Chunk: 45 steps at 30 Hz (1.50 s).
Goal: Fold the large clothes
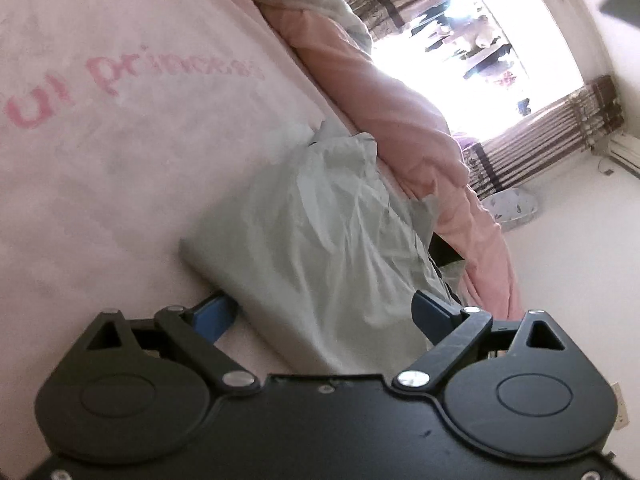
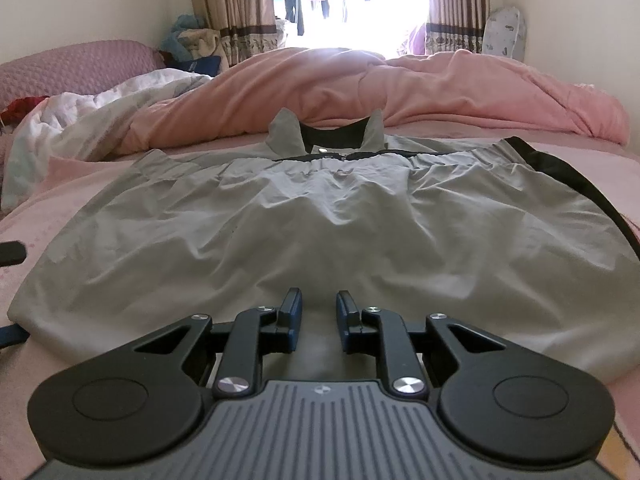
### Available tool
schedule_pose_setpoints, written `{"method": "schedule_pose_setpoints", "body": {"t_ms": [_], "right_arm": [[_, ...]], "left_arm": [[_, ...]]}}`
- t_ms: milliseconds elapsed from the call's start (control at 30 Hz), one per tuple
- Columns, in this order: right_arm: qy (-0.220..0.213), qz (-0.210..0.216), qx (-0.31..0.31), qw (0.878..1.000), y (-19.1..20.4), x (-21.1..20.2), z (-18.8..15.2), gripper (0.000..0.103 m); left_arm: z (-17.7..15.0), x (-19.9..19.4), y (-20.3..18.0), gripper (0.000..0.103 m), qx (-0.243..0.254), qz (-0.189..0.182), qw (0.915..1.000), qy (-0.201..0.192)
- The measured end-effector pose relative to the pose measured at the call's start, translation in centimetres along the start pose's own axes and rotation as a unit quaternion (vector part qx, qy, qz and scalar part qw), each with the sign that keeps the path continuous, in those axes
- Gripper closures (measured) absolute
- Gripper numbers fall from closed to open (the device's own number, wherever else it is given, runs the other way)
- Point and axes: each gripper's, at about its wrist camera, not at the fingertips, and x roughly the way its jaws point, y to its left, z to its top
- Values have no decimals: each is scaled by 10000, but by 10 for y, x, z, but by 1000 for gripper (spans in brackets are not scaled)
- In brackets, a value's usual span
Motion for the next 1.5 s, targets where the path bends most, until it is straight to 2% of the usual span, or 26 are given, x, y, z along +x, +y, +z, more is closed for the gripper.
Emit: {"method": "schedule_pose_setpoints", "body": {"t_ms": [167, 367, 433, 467, 533, 600, 667, 800, 967, 1133, 1300, 1500], "right_arm": [[-23, 35, 25, 10000, -2, 0, -1, 82], [-67, 16, -43, 10000, -1, -1, -3, 82], [54, 17, -64, 10000, 0, -2, 4, 82], [87, 32, -26, 10000, 0, -3, 9, 82], [-54, 64, 112, 9999, 0, -5, 24, 82], [-283, 36, 140, 9995, 3, -2, 39, 82], [-314, -24, 151, 9994, 6, 12, 50, 82], [269, -157, 190, 9993, 8, 52, 48, 82], [-17, -295, -183, 9994, 16, 53, 34, 82], [130, -143, 95, 9998, 9, 24, 36, 82], [284, -130, 130, 9994, 11, -19, 12, 81], [278, -224, 147, 9993, 9, -19, -4, 82]], "left_arm": [[12, 19, -6, 7, 88, 2, 9998, -186], [28, 44, -13, 9, 379, 88, 9992, -116], [33, 45, -15, 17, 363, 196, 9991, -25], [36, 45, -16, 26, 393, 285, 9988, 51], [38, 45, -19, 42, 620, 459, 9969, 123], [37, 44, -19, 48, 813, 514, 9952, 187], [37, 45, -17, 50, 857, 519, 9948, 194], [35, 48, -15, 54, 950, 525, 9939, 190], [34, 51, -18, 56, 1170, 571, 9913, 195], [33, 52, -23, 57, 1367, 649, 9883, 213], [35, 53, -24, 59, 1430, 700, 9868, 296], [34, 54, -25, 62, 1520, 763, 9848, 336]]}}
